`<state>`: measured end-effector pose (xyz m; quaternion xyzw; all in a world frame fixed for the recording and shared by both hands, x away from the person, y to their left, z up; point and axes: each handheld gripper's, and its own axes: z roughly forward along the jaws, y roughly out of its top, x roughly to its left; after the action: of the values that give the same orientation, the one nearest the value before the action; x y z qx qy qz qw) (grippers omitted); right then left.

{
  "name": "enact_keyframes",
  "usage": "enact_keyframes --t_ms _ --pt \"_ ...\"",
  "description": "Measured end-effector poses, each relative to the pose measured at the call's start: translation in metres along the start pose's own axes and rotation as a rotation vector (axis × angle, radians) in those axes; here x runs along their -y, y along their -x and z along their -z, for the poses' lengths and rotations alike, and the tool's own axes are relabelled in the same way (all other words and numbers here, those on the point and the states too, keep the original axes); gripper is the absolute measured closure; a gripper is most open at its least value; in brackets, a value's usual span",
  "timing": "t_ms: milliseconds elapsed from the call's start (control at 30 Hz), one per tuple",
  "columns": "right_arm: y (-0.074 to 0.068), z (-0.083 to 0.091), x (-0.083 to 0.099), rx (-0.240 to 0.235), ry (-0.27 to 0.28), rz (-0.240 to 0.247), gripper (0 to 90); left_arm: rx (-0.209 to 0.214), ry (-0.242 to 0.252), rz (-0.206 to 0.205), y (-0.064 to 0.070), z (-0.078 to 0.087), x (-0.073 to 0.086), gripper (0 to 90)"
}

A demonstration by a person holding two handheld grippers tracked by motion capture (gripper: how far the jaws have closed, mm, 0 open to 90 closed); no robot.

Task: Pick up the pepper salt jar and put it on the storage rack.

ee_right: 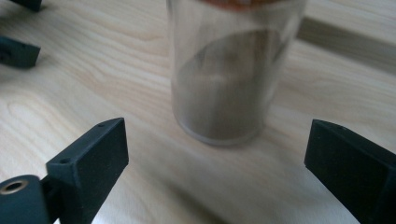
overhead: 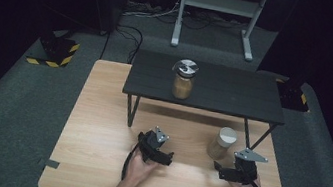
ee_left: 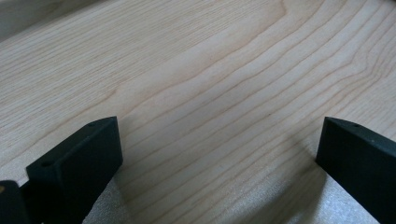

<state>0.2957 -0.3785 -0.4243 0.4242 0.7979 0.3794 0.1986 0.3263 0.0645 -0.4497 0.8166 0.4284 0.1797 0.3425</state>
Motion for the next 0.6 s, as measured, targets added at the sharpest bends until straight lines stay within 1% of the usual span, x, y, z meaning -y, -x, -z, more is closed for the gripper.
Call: enact_keyframes --t_ms 133,333,367,433,533,600 --pt "0.0 -0.005 -0.006 0.005 0.007 -0.007 7.0 -0.001 -0.001 0.0 0.0 0.0 0.0 0.3" --pt "-0.002 -0.014 -0.015 0.017 0.022 0.021 7.8 -0.002 -0.001 0.001 0.0 0.0 0.0 0.3" --pt "-0.002 -0.015 -0.016 0.021 0.023 0.032 8.0 -0.002 0.0 0.002 0.001 0.0 0.0 0.3" --pt "-0.003 -0.017 -0.018 0.021 0.021 0.039 8.8 -0.003 -0.001 0.0 0.001 0.0 0.0 0.3" --pt "-0.005 -0.022 -0.022 0.021 0.021 0.044 10.9 -0.003 -0.001 0.0 0.001 0.0 0.0 0.3" --pt "-0.004 -0.024 -0.024 0.018 0.02 0.052 13.9 -0.003 -0.001 0.001 0.001 0.0 0.0 0.3"
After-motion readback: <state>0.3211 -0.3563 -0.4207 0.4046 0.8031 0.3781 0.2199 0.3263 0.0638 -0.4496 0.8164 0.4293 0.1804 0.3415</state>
